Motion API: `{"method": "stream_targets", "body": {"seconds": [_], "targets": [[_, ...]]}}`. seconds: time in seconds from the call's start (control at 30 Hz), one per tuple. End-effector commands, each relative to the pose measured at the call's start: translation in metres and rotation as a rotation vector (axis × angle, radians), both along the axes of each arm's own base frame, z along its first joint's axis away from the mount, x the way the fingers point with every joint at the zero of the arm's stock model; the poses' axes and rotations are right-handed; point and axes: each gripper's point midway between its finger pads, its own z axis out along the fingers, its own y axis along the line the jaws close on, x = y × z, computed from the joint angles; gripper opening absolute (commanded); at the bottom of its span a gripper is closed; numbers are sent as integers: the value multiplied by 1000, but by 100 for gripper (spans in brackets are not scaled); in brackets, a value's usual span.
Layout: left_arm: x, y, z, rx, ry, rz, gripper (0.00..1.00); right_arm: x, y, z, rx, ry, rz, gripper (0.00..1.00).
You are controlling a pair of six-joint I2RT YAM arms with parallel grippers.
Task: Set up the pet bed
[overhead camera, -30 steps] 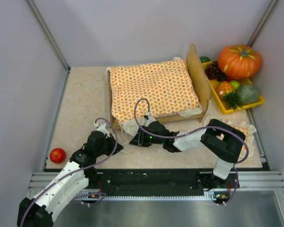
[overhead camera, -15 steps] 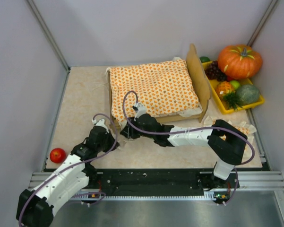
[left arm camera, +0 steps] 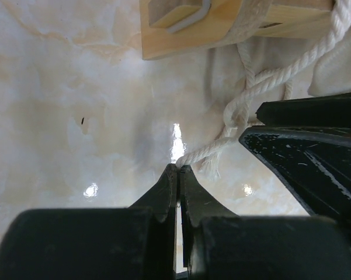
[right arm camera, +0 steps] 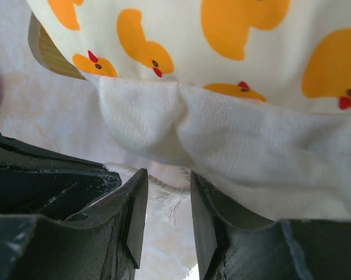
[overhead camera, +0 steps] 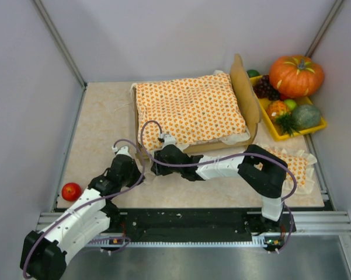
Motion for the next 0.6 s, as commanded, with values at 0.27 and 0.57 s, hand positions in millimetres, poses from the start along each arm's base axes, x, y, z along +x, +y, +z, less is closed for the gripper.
{"method": "stream_targets", "body": {"seconds": [0.27, 0.57], "targets": [[12, -5, 17, -12, -58, -13, 0, 23, 26, 8, 45, -97, -53, 37], [12, -6, 14, -11, -52, -18, 0, 27, 31, 1, 63, -140, -42, 33]]}}
